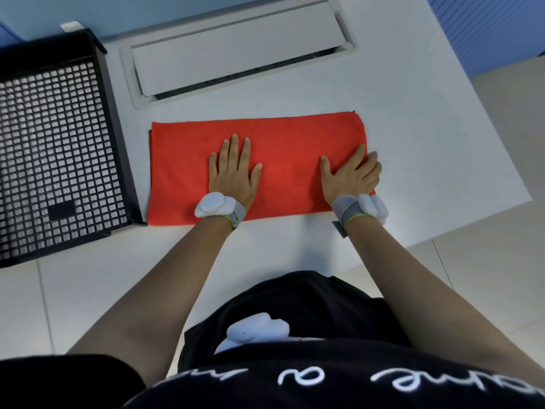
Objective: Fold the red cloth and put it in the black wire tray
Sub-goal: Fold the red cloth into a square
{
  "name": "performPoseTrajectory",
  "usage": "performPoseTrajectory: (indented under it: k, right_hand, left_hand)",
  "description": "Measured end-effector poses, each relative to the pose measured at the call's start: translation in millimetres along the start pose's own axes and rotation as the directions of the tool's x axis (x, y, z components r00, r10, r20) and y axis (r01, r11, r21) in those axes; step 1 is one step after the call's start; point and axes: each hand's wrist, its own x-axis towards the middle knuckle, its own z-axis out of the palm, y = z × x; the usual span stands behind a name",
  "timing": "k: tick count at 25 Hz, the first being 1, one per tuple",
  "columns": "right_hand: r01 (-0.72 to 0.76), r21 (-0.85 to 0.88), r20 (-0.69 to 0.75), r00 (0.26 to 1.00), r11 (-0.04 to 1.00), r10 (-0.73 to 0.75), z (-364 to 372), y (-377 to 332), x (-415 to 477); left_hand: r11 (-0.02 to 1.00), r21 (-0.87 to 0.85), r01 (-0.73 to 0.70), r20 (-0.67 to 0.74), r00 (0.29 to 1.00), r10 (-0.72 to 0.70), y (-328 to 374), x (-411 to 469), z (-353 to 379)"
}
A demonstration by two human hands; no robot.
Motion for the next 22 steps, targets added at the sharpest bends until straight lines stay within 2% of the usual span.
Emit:
performPoseTrajectory:
  k: [2,4,6,8,9,11,12,14,15,17,18,19,20,22]
  right_hand:
    - [-0.097,0.09,0.092,0.992,0.991,0.089,-20.3,-2.9,8.2]
    - [-0.133,0.141,0.301,0.95,0.981,0.085,-43.8,-14.3,20.1]
    - [-0.049,0.102,0.41,0.912,0.994,0.003,-63.7,-32.9,15.8]
    - [0.068,0.176,0.413,0.9,0.982,-0.136,-77.2,-59.0,2.4]
    - [0.128,0.246,0.406,0.886,0.961,-0.222,-80.7,-73.0,-6.0]
    - [0.211,0.374,0.396,0.844,0.903,-0.361,-83.0,-101.3,-24.3]
    - [0.239,0.428,0.389,0.822,0.872,-0.417,-80.4,-116.3,-33.9]
    - [0.296,0.513,0.396,0.751,0.806,-0.528,-67.0,-148.4,-58.5]
    - [0.306,0.549,0.419,0.704,0.777,-0.574,-56.3,-161.3,-73.2]
    - [0.217,0.62,0.532,0.59,0.754,-0.607,-32.8,-174.2,-100.3]
    - [0.166,0.622,0.597,0.531,0.765,-0.601,-20.5,-176.4,-110.7]
    - [0.154,0.6,0.645,0.487,0.785,-0.589,-7.9,-178.3,-117.5]
    - [0.182,0.573,0.662,0.472,0.799,-0.582,1.7,-176.2,-120.1]
    - [0.318,0.523,0.58,0.547,0.791,-0.604,10.7,-166.4,-109.3]
  left_hand:
    - [1.0,0.0,0.032,0.004,0.999,-0.032,6.9,-3.3,-0.9]
    - [0.998,0.006,0.058,0.053,0.997,-0.059,11.5,-4.2,-5.7]
    - [0.992,-0.079,0.103,0.097,0.991,-0.095,11.4,1.3,-16.8]
    - [0.929,-0.326,0.176,0.142,0.981,-0.136,8.1,10.7,-36.4]
    - [0.827,-0.507,0.242,0.188,0.968,-0.167,3.0,15.1,-48.5]
    - [0.484,-0.773,0.41,0.363,0.912,-0.193,-10.1,16.9,-74.0]
    - [0.326,-0.808,0.491,0.458,0.871,-0.177,-19.5,14.3,-86.5]
    - [0.107,-0.807,0.581,0.559,0.809,-0.179,-45.3,9.3,-101.3]
    - [0.013,-0.805,0.592,0.578,0.79,-0.203,-58.3,8.0,-101.6]
    - [-0.172,-0.812,0.557,0.583,0.769,-0.262,-77.2,8.7,-96.1]
    - [-0.212,-0.82,0.532,0.573,0.76,-0.308,-82.8,8.9,-92.3]
    - [-0.163,-0.838,0.52,0.541,0.755,-0.371,-88.6,8.8,-88.8]
    - [-0.01,-0.844,0.537,0.485,0.753,-0.445,-91.1,7.3,-86.0]
    - [0.366,-0.766,0.528,0.289,0.792,-0.538,-88.9,5.0,-79.5]
